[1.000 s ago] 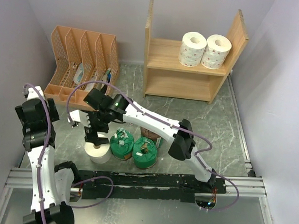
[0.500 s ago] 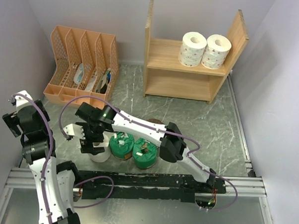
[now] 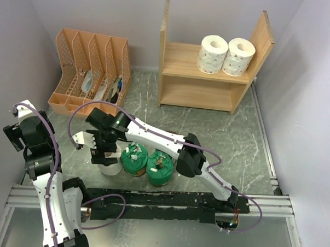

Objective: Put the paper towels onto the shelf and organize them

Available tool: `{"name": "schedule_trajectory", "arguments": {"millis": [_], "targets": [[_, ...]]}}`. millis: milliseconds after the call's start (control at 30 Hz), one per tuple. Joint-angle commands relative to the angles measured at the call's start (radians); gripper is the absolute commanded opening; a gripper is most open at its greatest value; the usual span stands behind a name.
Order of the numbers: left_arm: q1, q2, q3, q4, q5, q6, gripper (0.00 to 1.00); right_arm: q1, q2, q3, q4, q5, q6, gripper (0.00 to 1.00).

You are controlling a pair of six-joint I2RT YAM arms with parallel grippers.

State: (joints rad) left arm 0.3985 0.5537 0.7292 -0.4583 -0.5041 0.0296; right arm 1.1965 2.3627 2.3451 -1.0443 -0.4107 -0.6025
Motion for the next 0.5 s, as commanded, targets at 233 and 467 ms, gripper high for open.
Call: {"name": "schedule_trajectory", "arguments": {"millis": [233,467], "targets": [[0.014,-0.004,-0.007,0.031,0.004,0.006,0.89,-0.009,-0.017,0.095,-0.073,-0.014,-0.034,1.0],[0.015,0.002,-0.008,0.028,0.024,0.007,0.89,-0.017,-0.02,0.11,-0.07,-0.013,-0.037,1.0]]}}
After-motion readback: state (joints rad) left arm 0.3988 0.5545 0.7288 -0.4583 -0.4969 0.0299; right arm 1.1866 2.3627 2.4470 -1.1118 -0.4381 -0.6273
